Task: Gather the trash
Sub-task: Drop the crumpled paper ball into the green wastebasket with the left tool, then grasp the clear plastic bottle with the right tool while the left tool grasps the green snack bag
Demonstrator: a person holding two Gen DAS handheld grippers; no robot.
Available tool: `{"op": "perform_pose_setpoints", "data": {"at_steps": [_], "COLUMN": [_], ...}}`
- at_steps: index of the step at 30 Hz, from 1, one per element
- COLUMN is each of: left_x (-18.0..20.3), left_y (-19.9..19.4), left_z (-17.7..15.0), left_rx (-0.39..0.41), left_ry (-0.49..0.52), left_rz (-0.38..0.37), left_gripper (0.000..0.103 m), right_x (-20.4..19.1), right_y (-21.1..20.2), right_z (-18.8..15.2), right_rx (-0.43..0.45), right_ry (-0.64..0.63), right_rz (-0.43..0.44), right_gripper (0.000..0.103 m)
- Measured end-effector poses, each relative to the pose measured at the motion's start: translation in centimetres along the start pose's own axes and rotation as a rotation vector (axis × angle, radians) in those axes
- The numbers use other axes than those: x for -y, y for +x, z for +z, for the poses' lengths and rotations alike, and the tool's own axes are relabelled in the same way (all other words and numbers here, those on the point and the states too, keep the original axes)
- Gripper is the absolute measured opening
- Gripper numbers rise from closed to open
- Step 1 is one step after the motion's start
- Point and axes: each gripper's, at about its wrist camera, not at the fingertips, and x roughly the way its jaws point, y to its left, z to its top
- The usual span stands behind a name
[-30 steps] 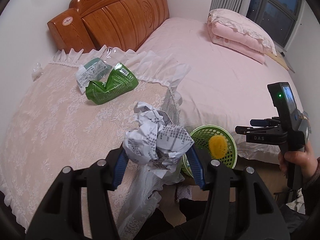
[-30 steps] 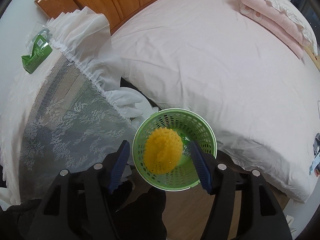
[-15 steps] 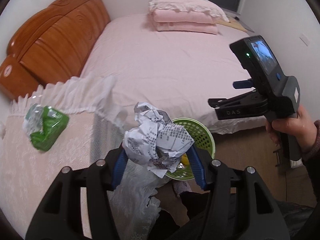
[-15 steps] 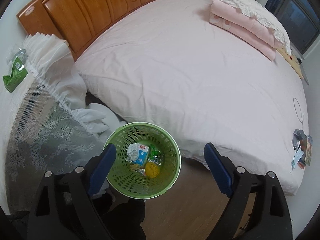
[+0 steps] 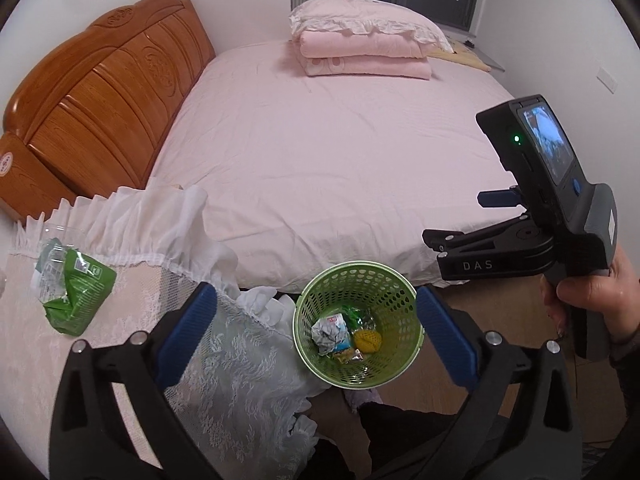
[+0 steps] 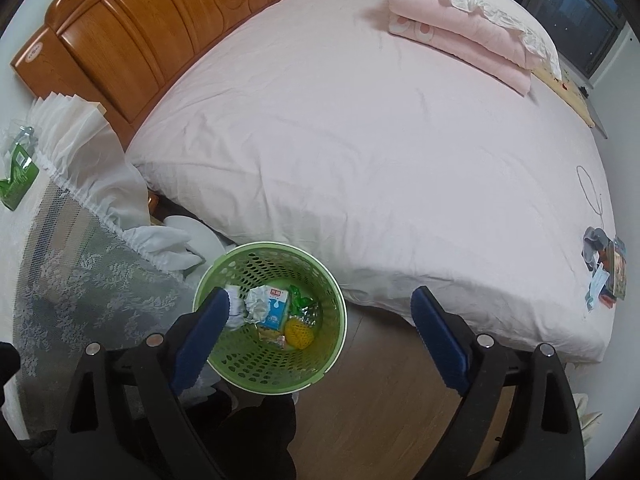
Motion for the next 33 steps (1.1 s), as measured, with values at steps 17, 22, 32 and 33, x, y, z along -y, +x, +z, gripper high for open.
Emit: {"op": "perform_pose_setpoints", "data": {"at_steps": [17, 22, 32, 33], "left_x": [-12.7, -16.7, -20.4, -20.6], "left_y": [-6.5, -7.8, -9.0, -9.0], "left_z": [-5.1, -8.2, -12.8, -13.1], "left_rx": [0.094, 0.086, 0.050, 0.045], "left_ry": [-0.351, -0.400, -0.546, -0.557], "left_rz": [0.286, 0.370, 0.414, 0.421], "left_gripper": [0.095, 0.095, 0.095, 0.095], "right_x": [-12.8, -20.2, -32.9, -33.5], "right_y": [-4.0, -5.2, -4.8, -4.6], "right_z": [3.8, 6.3, 14.7, 15.2], "right_rx": [0.130, 0.171, 0.174, 0.164], "right_ry": [-0.210, -0.346, -0.734, -0.770], "right_rz": [0.221, 0.331, 0.483, 0.498], "right_gripper": [0.093, 0.093, 0.093, 0.093]}}
